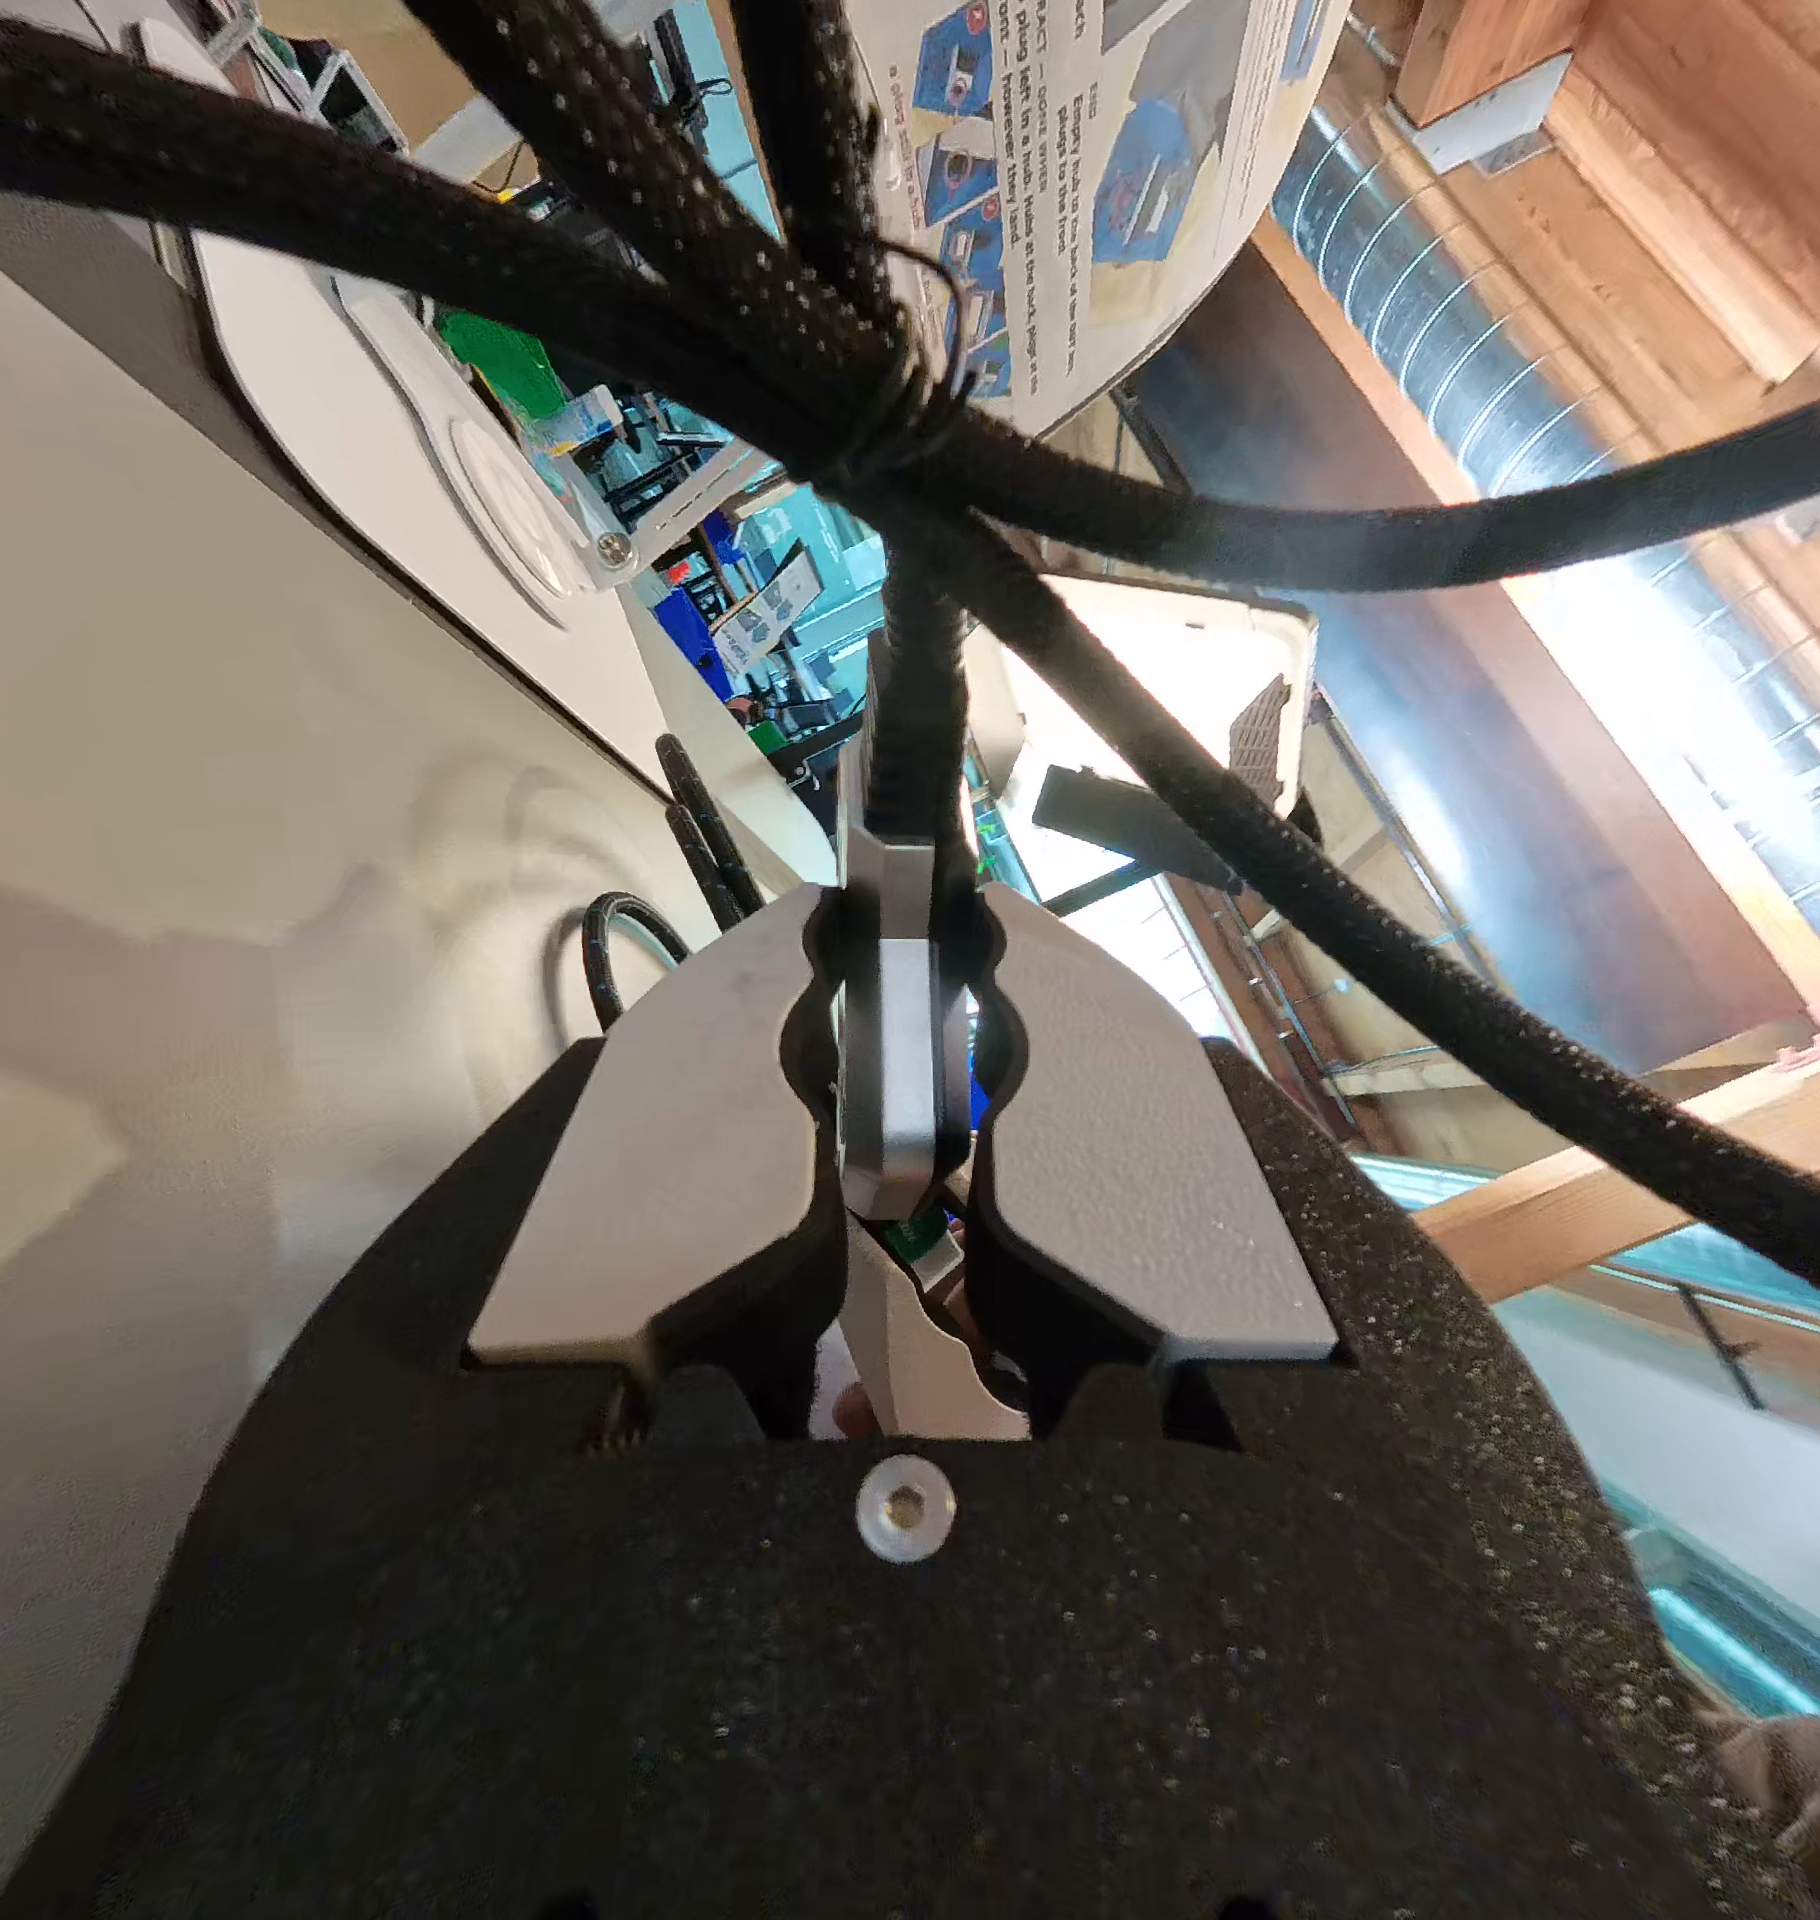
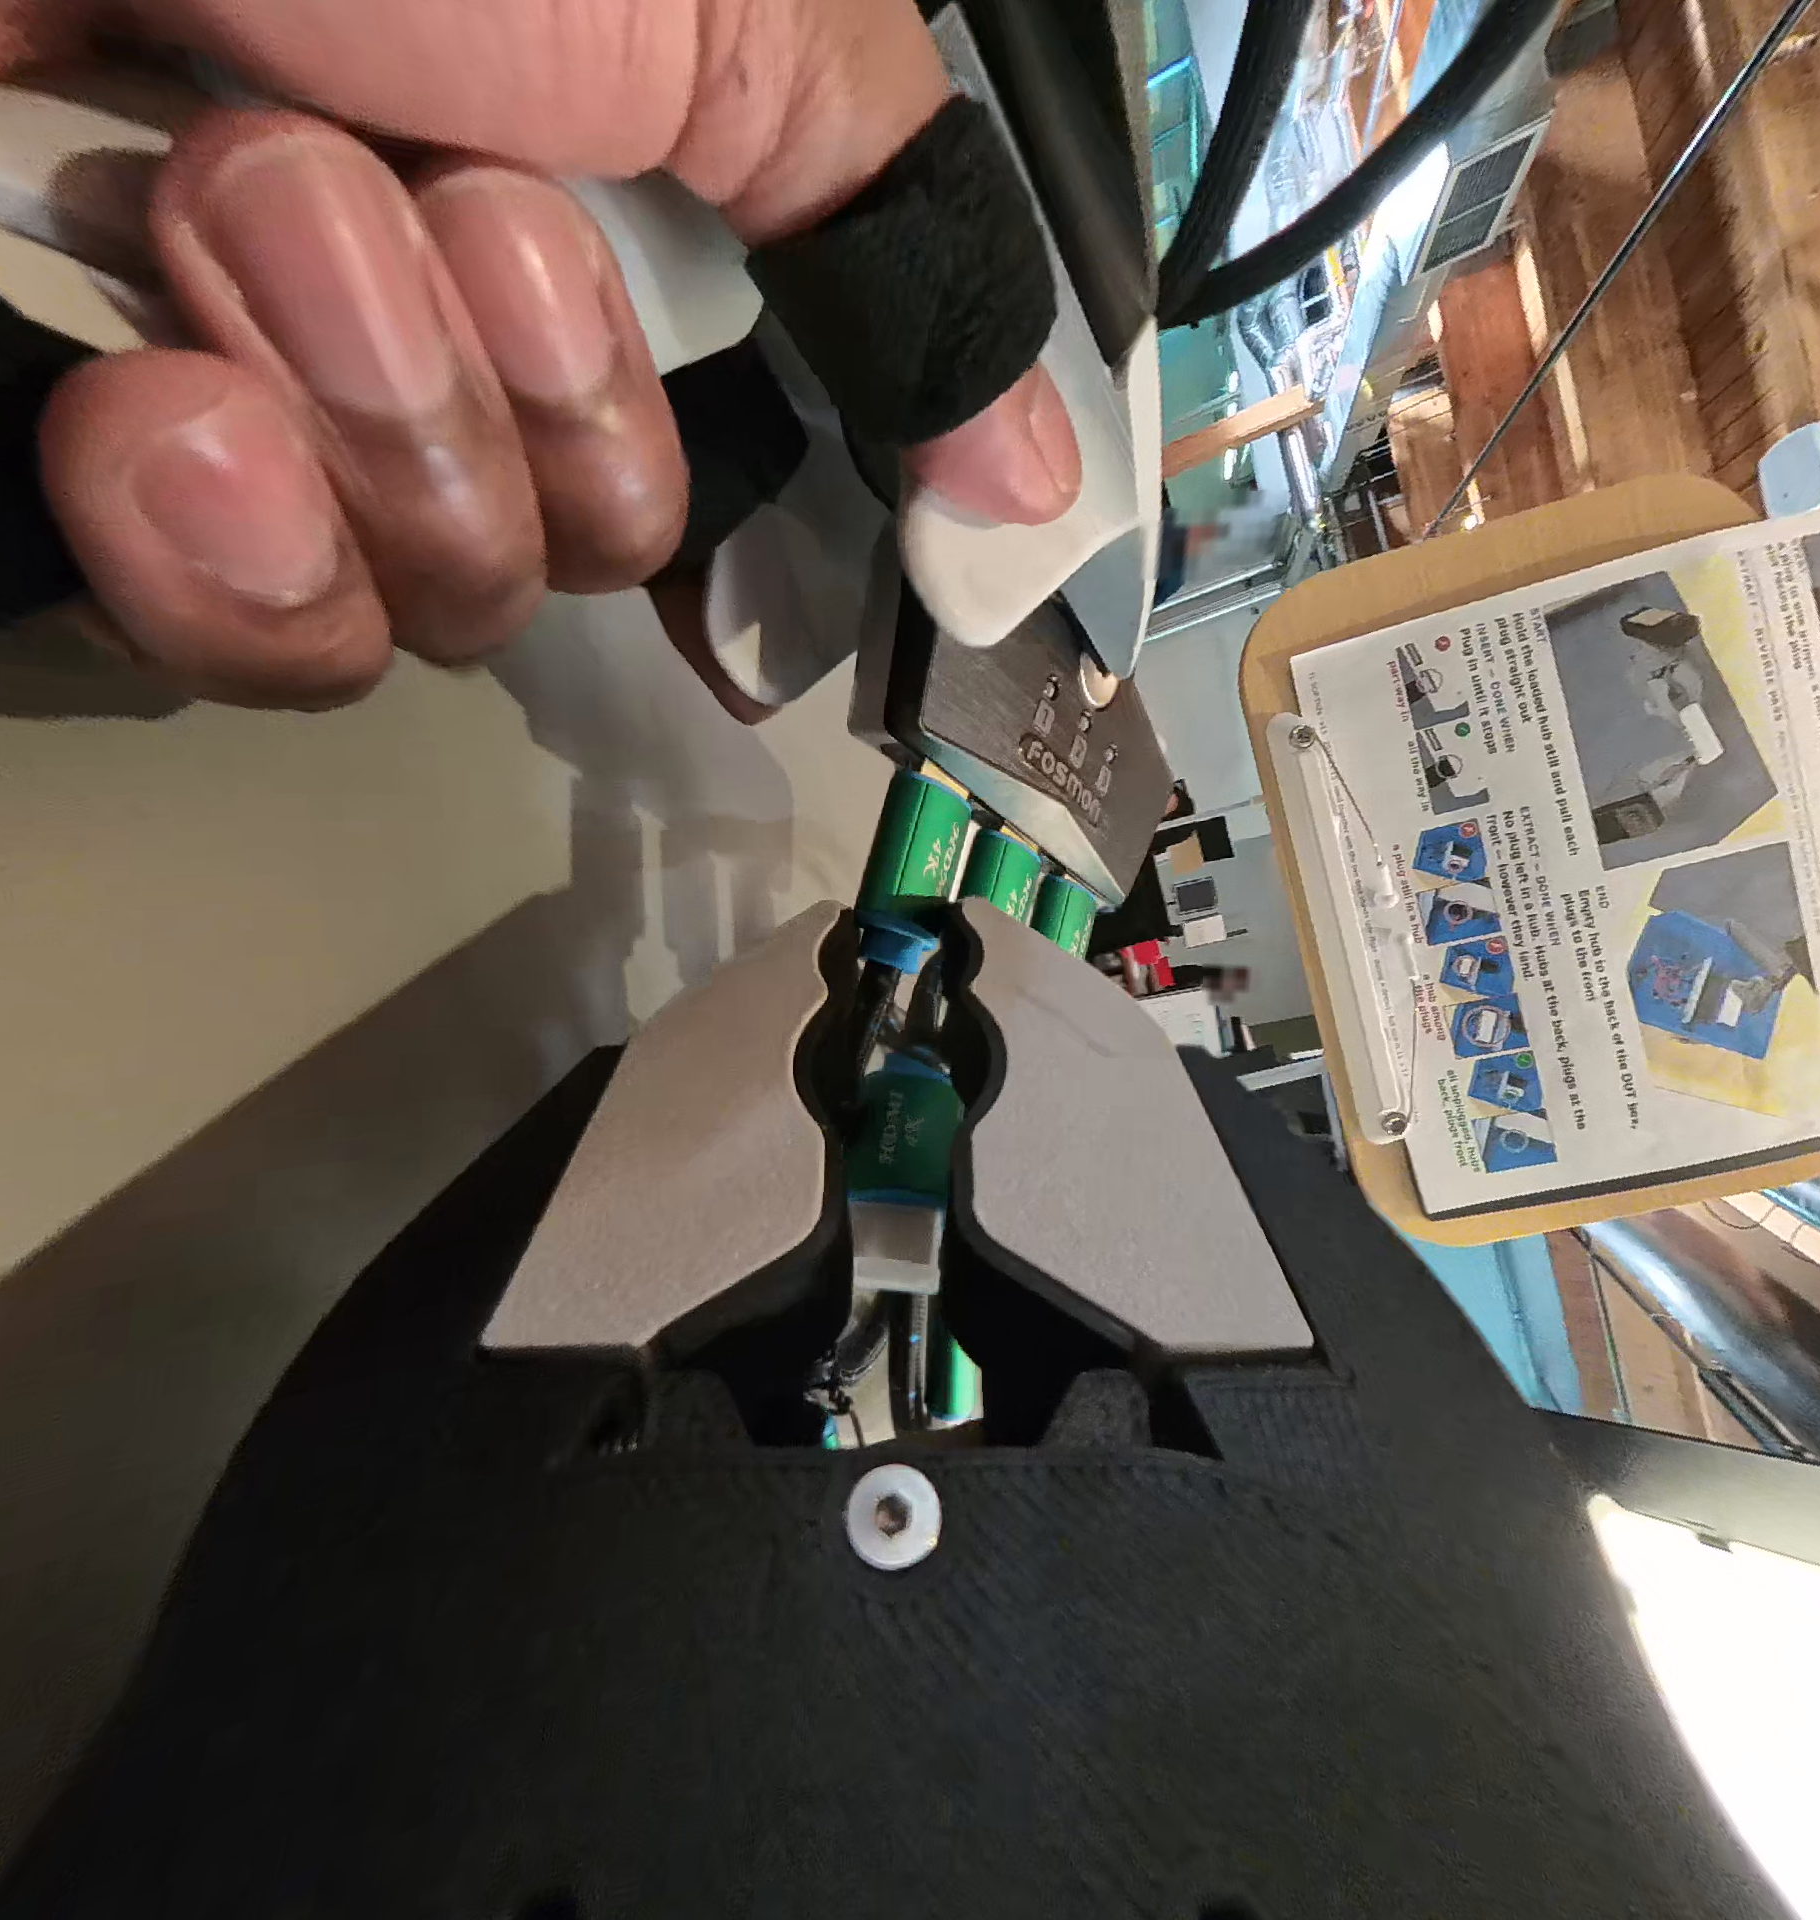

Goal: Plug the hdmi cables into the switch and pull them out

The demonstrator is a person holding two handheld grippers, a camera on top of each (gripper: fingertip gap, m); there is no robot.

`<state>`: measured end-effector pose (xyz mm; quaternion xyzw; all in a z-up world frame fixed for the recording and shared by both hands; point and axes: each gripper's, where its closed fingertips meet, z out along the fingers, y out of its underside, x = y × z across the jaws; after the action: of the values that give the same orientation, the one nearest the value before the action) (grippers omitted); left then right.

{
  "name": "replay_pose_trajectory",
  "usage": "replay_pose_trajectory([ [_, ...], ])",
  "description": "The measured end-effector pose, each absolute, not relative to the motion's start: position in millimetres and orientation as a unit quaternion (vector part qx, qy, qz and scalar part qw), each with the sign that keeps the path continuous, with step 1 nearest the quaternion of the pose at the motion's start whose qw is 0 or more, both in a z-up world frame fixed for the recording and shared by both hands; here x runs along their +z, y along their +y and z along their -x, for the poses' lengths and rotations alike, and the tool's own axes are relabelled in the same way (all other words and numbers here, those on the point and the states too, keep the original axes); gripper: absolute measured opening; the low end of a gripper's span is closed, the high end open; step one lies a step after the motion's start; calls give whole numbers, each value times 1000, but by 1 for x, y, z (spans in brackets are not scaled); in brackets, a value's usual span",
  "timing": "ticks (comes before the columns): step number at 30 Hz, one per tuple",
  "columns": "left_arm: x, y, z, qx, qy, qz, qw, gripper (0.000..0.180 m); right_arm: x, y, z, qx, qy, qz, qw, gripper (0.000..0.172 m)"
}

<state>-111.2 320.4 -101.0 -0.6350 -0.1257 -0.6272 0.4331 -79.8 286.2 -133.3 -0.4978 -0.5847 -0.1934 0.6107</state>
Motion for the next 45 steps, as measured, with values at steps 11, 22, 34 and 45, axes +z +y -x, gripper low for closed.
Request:
replay_pose_trajectory([
  [11,-95,321,106,-632,-89,630,442,22,-133,284,83,-136,-574,522,616,17],
  [22,-78,310,99,-653,-28,598,463,22,-90,252,71,110,-533,640,542,23],
  [34,-38,243,51,-685,233,522,452,22,-45,255,32,352,-469,730,351,50],
  [45,-23,222,47,-712,270,479,437,29,-38,220,41,411,-472,706,330,20],
])
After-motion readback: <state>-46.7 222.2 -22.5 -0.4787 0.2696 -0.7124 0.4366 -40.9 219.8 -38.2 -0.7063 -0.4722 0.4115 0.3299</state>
